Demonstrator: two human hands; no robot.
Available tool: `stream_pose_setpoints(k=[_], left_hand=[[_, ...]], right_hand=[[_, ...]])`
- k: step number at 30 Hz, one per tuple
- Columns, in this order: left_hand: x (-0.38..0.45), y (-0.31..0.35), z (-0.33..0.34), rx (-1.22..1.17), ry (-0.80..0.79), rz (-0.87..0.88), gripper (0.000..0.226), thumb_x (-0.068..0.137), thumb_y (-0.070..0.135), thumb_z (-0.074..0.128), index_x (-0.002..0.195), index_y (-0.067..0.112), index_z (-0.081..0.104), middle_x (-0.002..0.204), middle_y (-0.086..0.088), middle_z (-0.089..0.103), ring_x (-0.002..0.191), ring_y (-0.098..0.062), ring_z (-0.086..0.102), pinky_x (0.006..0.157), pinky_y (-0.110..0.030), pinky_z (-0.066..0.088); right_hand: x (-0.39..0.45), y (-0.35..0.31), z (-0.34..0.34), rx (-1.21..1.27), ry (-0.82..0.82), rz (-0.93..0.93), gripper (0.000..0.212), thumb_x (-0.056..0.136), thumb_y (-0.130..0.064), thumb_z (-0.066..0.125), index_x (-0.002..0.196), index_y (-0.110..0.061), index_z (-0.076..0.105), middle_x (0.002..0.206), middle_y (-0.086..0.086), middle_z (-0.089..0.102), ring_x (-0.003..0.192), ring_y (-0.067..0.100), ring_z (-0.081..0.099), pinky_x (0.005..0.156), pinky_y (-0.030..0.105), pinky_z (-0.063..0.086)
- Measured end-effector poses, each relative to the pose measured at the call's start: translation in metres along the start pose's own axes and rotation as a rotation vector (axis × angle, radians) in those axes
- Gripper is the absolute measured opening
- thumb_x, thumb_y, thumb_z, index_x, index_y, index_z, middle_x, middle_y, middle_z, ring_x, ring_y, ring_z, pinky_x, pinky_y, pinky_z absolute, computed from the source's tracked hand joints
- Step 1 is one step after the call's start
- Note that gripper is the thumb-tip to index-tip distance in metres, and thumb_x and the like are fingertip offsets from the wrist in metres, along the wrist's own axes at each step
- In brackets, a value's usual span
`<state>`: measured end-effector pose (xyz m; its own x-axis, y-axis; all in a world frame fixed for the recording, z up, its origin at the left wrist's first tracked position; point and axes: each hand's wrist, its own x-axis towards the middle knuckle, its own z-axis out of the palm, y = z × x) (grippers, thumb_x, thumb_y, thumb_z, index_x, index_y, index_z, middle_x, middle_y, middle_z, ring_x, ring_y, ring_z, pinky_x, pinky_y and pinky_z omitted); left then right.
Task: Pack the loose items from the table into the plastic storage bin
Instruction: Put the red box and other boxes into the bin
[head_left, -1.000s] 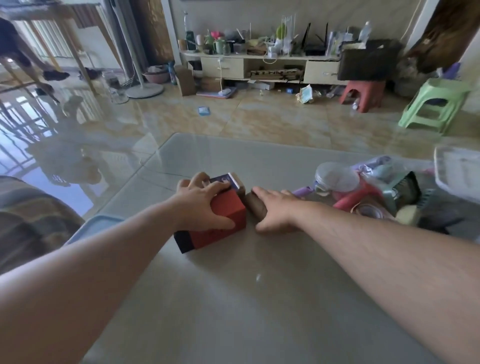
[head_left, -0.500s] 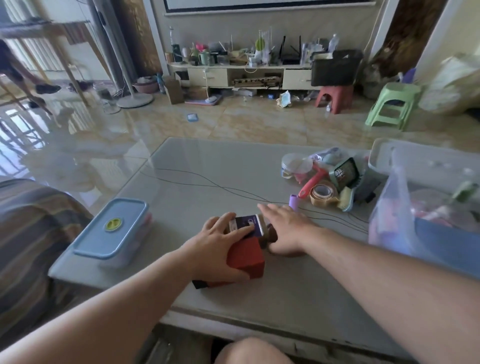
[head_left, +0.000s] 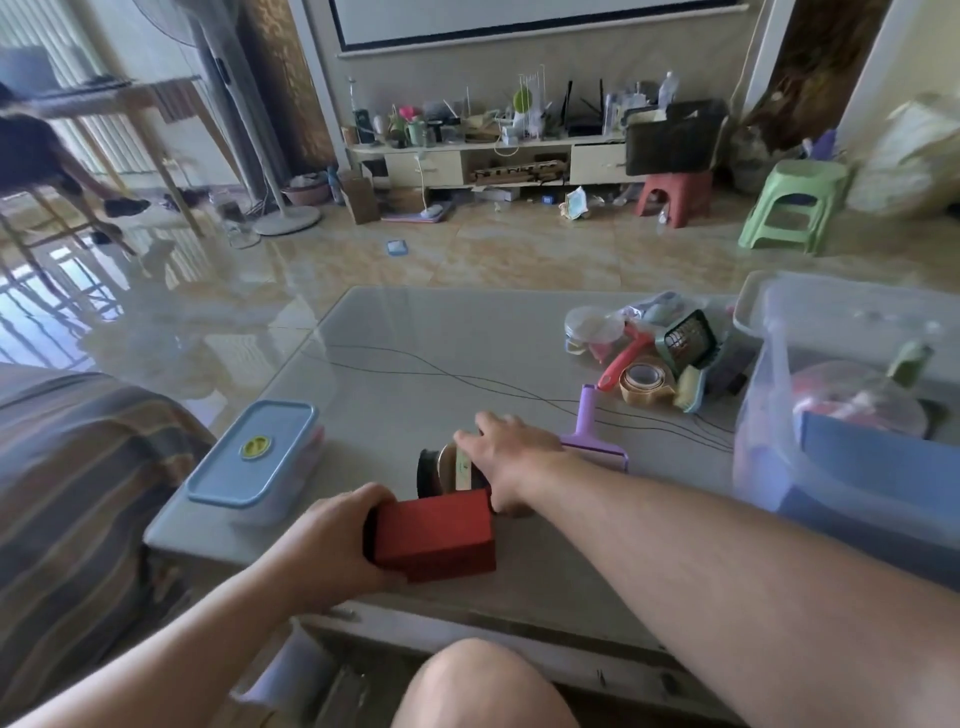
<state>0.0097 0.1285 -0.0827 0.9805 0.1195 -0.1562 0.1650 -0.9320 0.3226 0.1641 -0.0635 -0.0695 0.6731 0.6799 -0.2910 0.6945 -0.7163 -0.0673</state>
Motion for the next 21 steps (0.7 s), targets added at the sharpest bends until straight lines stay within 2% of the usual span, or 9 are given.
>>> stream_pose_setpoints(k=[3, 6, 8, 10, 12, 15, 17, 18, 21], left_hand=[[-0.005, 0.014, -0.036, -0.135, 0.130, -0.003, 0.064, 0.046, 0.060, 0.091, 0.101, 0.051, 0.060, 0.088, 0.019, 0.070, 0.085, 0.002, 0.065, 0.080, -0.023, 0.049], [-0.002, 0.063, -0.084, -0.293, 0.242, 0.051, 0.071, 0.055, 0.027, 0.102, 0.106, 0.053, 0.060, 0.093, 0.023, 0.071, 0.083, 0.002, 0.068, 0.073, -0.025, 0.054], [0.006, 0.112, -0.110, -0.361, 0.286, 0.157, 0.073, 0.056, 0.018, 0.102, 0.106, 0.052, 0.061, 0.097, 0.025, 0.070, 0.084, 0.004, 0.068, 0.067, -0.020, 0.053], [0.014, 0.169, -0.123, -0.415, 0.325, 0.267, 0.072, 0.056, 0.022, 0.101, 0.108, 0.051, 0.060, 0.098, 0.018, 0.070, 0.084, 0.002, 0.068, 0.065, -0.017, 0.055], [0.026, 0.226, -0.120, -0.486, 0.336, 0.352, 0.072, 0.058, 0.027, 0.101, 0.113, 0.049, 0.060, 0.103, 0.017, 0.069, 0.086, -0.002, 0.069, 0.072, -0.025, 0.059], [0.040, 0.310, -0.100, -0.595, 0.309, 0.451, 0.070, 0.061, 0.029, 0.100, 0.112, 0.049, 0.056, 0.102, 0.015, 0.068, 0.084, -0.006, 0.071, 0.080, -0.036, 0.060], [0.048, 0.360, -0.080, -0.590, 0.283, 0.514, 0.070, 0.061, 0.034, 0.099, 0.113, 0.048, 0.054, 0.100, 0.013, 0.068, 0.085, -0.013, 0.070, 0.081, -0.041, 0.060], [0.053, 0.382, -0.069, -0.563, 0.272, 0.545, 0.070, 0.062, 0.035, 0.098, 0.114, 0.046, 0.053, 0.100, 0.013, 0.068, 0.087, -0.016, 0.069, 0.081, -0.042, 0.060], [0.068, 0.438, -0.037, -0.451, 0.228, 0.633, 0.071, 0.066, 0.039, 0.096, 0.117, 0.045, 0.048, 0.099, 0.014, 0.065, 0.089, -0.015, 0.065, 0.077, -0.037, 0.056]], right_hand=[[-0.018, 0.002, -0.025, -0.098, 0.210, -0.029, 0.076, 0.073, -0.007, 0.074, 0.136, -0.030, 0.039, 0.130, 0.001, 0.035, 0.121, 0.028, 0.041, 0.070, 0.041, 0.044], [-0.055, 0.037, -0.073, -0.103, 0.451, 0.012, 0.086, 0.075, -0.008, 0.073, 0.147, -0.030, 0.032, 0.137, 0.004, 0.033, 0.121, 0.031, 0.040, 0.073, 0.041, 0.039], [-0.094, 0.077, -0.106, -0.028, 0.568, 0.086, 0.086, 0.078, -0.022, 0.074, 0.151, -0.029, 0.029, 0.140, 0.005, 0.034, 0.123, 0.031, 0.040, 0.076, 0.041, 0.044], [-0.144, 0.126, -0.132, 0.038, 0.672, 0.178, 0.090, 0.077, -0.043, 0.076, 0.153, -0.029, 0.030, 0.142, 0.005, 0.037, 0.125, 0.031, 0.044, 0.084, 0.044, 0.052], [-0.206, 0.179, -0.150, 0.092, 0.762, 0.269, 0.098, 0.070, -0.062, 0.075, 0.152, -0.028, 0.035, 0.143, 0.006, 0.044, 0.125, 0.032, 0.051, 0.092, 0.048, 0.055], [-0.307, 0.252, -0.160, 0.082, 0.805, 0.454, 0.096, 0.064, -0.073, 0.065, 0.143, -0.022, 0.046, 0.134, 0.008, 0.054, 0.120, 0.033, 0.056, 0.095, 0.044, 0.052], [-0.366, 0.295, -0.152, 0.052, 0.796, 0.619, 0.086, 0.063, -0.073, 0.060, 0.131, -0.022, 0.053, 0.122, 0.006, 0.058, 0.112, 0.032, 0.057, 0.087, 0.040, 0.049], [-0.389, 0.314, -0.143, 0.033, 0.783, 0.700, 0.082, 0.062, -0.073, 0.059, 0.126, -0.022, 0.054, 0.117, 0.005, 0.058, 0.110, 0.033, 0.057, 0.084, 0.039, 0.048], [-0.428, 0.356, -0.106, 0.009, 0.663, 0.821, 0.086, 0.060, -0.079, 0.052, 0.128, -0.026, 0.051, 0.118, 0.001, 0.054, 0.115, 0.035, 0.054, 0.090, 0.045, 0.050]])
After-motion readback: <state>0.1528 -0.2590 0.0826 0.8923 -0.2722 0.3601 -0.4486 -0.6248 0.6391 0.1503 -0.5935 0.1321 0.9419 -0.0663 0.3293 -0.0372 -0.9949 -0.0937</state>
